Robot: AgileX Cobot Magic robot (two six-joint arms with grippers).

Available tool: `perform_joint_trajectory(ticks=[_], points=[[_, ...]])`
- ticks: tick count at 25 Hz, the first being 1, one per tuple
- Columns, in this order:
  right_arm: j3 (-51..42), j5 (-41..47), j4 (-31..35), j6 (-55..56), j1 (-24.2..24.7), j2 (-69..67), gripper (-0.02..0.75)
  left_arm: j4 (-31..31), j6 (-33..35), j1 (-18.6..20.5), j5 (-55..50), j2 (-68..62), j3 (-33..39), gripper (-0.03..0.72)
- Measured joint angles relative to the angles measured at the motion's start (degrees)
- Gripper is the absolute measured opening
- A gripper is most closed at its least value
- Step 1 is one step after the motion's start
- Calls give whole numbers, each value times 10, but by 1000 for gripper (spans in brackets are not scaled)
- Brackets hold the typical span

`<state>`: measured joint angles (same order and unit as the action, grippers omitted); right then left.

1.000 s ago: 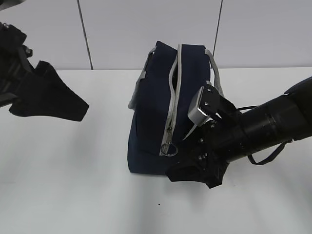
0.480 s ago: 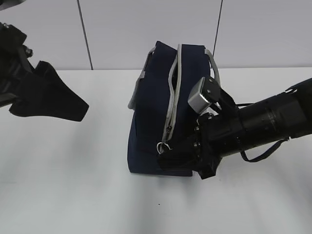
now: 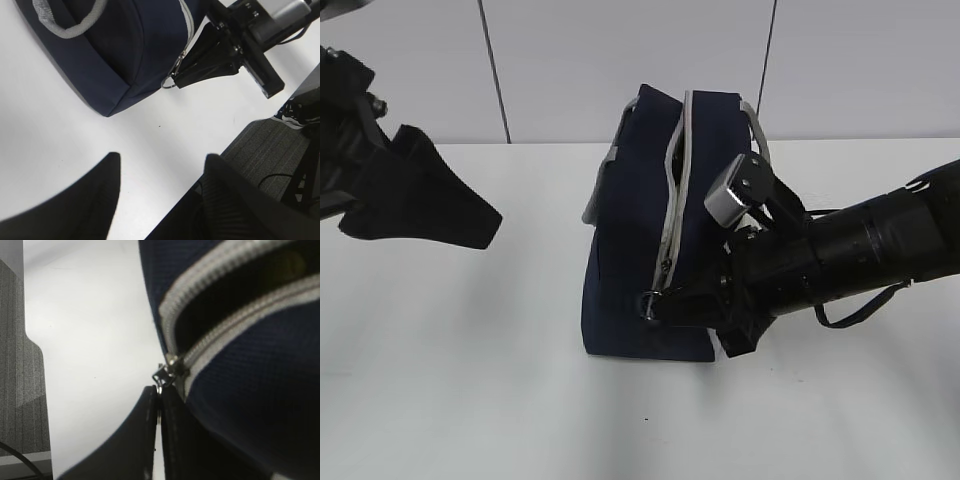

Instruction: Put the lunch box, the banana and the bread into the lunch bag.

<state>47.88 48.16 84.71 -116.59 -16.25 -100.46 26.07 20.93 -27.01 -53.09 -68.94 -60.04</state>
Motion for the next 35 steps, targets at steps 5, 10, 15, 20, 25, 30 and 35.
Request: perform_joint_trajectory(ticks=[5, 10, 15, 20, 25, 30, 35], points=[[0, -9, -36, 62, 0, 2, -16, -1, 0, 0, 0, 0, 0, 380], [0, -10, -107, 146, 0, 37, -16, -1, 0, 0, 0, 0, 0, 380], [0, -10, -162, 215, 0, 73, -16, -1, 0, 0, 0, 0, 0, 380], [0, -15, -183, 256, 0, 103, -16, -1, 0, 0, 1, 0, 0, 380], [0, -32, -187, 274, 0, 140, -16, -1, 0, 0, 1, 0, 0, 379], [26, -45, -188, 294, 0, 155, -16, -1, 5, 0, 1, 0, 0, 380], [61, -72, -190, 312, 0, 155, -16, -1, 25, 0, 1, -1, 0, 380]])
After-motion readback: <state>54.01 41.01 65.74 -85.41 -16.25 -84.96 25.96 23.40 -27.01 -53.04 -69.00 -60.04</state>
